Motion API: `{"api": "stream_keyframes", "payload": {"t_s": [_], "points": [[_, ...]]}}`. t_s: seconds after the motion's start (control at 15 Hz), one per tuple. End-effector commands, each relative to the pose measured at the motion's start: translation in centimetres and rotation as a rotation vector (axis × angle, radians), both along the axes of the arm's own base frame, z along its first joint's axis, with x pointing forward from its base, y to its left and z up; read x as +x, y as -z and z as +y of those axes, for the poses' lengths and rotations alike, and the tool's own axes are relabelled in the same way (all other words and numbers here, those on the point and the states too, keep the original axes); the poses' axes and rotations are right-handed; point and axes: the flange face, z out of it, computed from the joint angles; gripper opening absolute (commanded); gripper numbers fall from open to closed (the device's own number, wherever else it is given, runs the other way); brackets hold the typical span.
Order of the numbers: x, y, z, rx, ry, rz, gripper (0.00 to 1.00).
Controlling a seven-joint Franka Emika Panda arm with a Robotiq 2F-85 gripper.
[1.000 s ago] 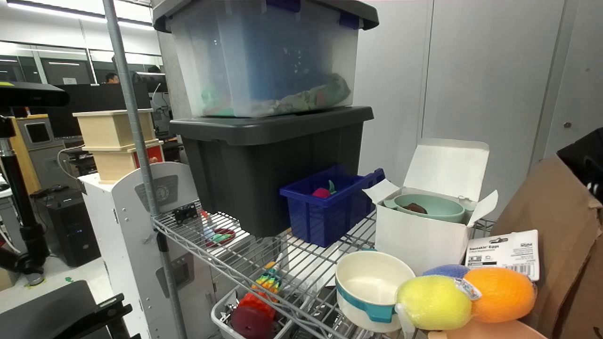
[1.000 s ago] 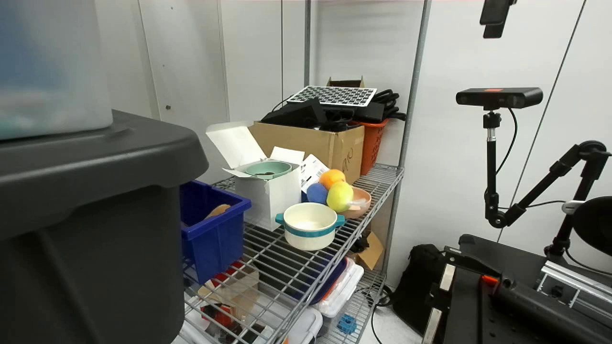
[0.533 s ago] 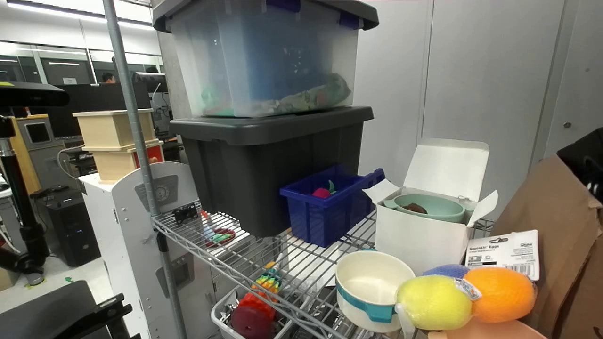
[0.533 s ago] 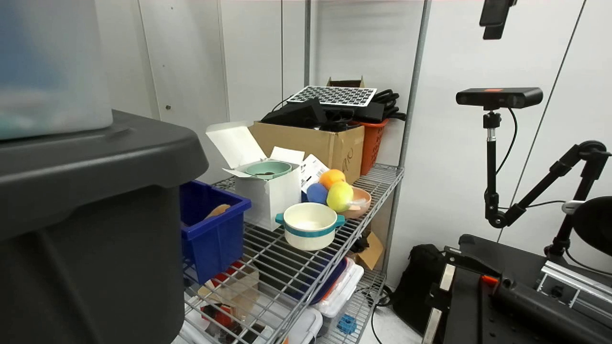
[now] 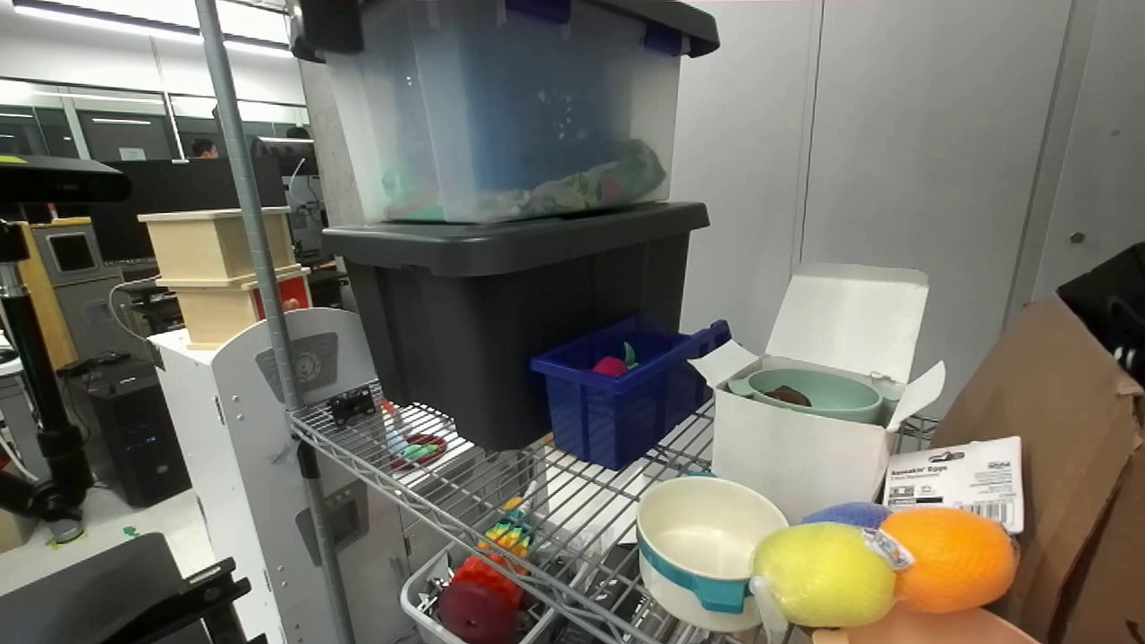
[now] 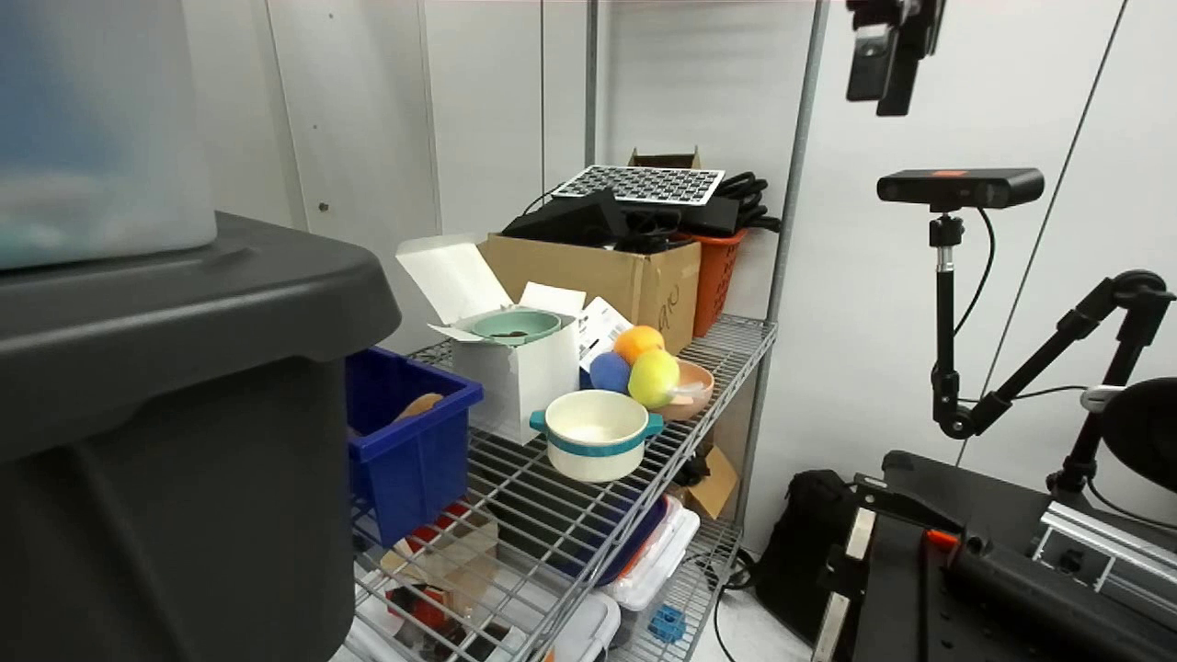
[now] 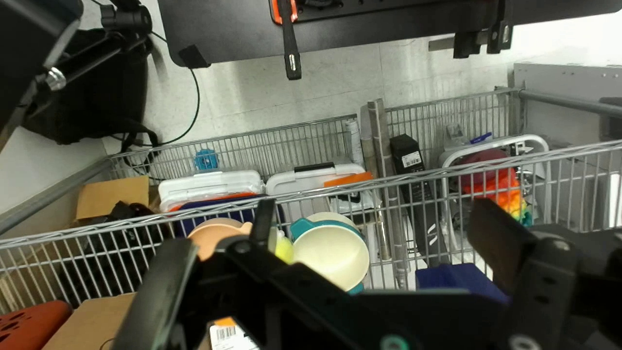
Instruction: Take the thing in the box out
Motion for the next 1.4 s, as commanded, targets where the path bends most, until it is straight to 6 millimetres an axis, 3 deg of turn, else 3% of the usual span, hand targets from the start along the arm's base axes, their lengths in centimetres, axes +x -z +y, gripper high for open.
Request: {"api": "stream_keyframes", "payload": {"t_s": [0.0, 0.6, 1.2, 1.33], "points": [[4.5, 2.6, -0.5, -0.001, 0.049, -0.005, 1.00], [13.1, 11.0, -3.5, -0.053, 0.171, -0.035, 1.00], [19.2, 12.4, -4.4, -0.087, 0.204, -0.086, 1.00], [21.4, 12.8, -4.9, -0.104, 0.223, -0.104, 1.00]]}}
